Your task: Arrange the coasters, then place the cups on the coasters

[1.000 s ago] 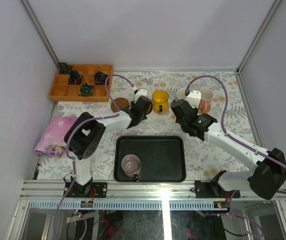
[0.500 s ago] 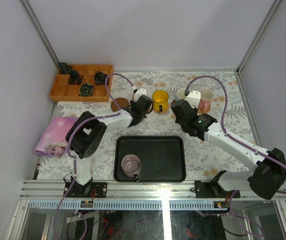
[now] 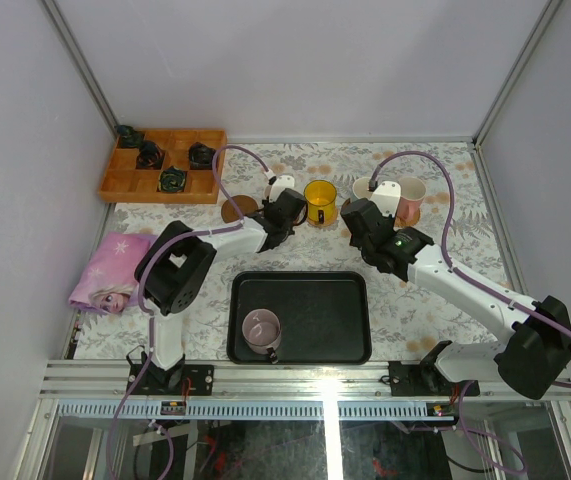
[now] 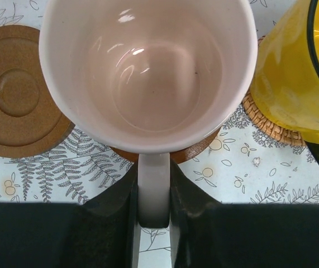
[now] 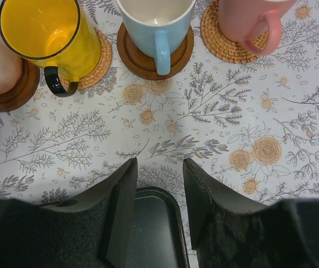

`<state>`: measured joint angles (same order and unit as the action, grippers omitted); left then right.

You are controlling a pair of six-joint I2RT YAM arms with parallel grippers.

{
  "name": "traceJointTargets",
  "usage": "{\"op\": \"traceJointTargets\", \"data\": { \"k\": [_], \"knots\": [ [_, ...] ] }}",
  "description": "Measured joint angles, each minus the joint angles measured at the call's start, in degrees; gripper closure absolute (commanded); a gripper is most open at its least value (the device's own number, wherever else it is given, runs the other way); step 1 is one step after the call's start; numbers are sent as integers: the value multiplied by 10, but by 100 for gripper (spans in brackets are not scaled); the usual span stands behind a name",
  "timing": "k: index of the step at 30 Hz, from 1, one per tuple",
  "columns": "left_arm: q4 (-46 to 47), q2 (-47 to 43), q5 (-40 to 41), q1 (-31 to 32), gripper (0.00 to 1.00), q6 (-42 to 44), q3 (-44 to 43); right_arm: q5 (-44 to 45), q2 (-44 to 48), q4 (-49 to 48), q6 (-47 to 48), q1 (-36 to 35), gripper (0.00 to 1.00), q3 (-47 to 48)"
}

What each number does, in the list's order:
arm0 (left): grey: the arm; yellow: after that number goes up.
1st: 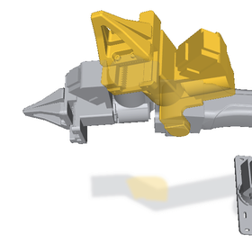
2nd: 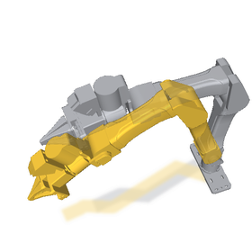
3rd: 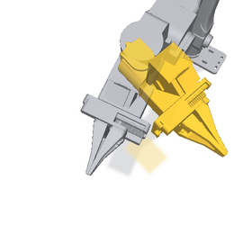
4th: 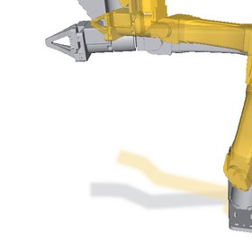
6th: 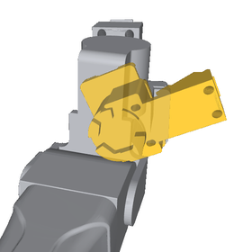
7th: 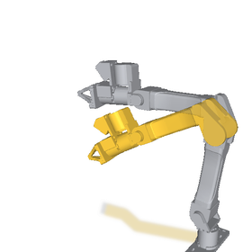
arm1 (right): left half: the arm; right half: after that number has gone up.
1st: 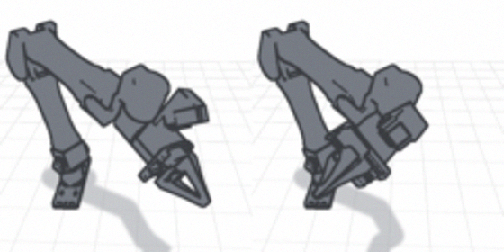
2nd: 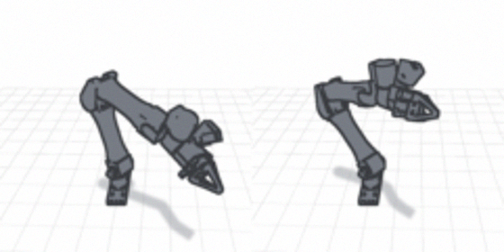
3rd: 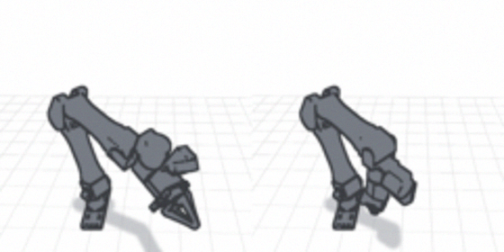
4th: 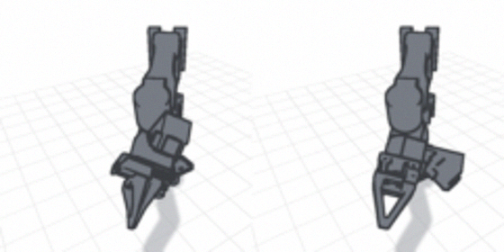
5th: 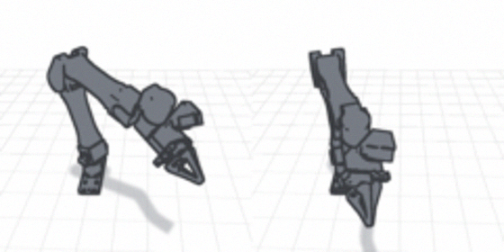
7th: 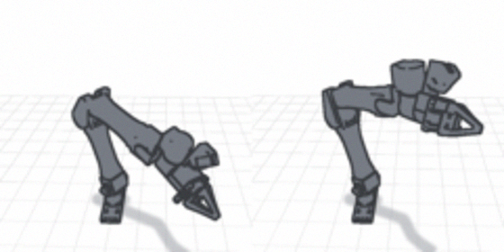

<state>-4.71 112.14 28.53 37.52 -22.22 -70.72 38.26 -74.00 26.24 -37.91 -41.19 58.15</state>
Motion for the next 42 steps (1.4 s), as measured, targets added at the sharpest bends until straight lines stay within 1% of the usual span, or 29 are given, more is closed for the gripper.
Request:
{"op": "traceJointTargets", "data": {
  "k": [1,2,3,4,6,15,17,20,22,24,30,36,42],
  "knots": [
    [0,0,0,0,65,0,0,0,0,0,0,0,54,0],
    [-1,0,-1,0,58,-1,0,0,0,0,0,0,54,0],
    [-4,0,-1,0,52,-1,1,0,0,0,0,0,54,0],
    [-8,0,-2,0,48,-2,2,-1,0,0,0,0,54,0],
    [-16,0,-2,0,46,-4,2,-3,-2,0,0,0,54,0],
    [-31,-1,0,0,45,-13,15,-4,-8,0,0,0,54,0],
    [-36,-5,0,0,36,-15,18,-5,-8,0,0,0,54,0],
    [-48,-25,-1,0,16,-19,25,-4,-8,0,0,0,54,0],
    [-56,-46,-3,0,7,-21,26,-4,-8,0,0,0,54,0],
    [-61,-71,-3,0,1,-22,26,-4,-8,0,0,0,54,0],
    [-73,-166,-7,0,0,-33,44,-4,-8,0,2,0,53,0],
    [-116,-290,-28,0,0,-50,128,1,-8,-5,15,0,50,0],
    [-200,-430,-60,8,0,-82,206,3,-13,-17,30,1,49,7]
  ]
}}
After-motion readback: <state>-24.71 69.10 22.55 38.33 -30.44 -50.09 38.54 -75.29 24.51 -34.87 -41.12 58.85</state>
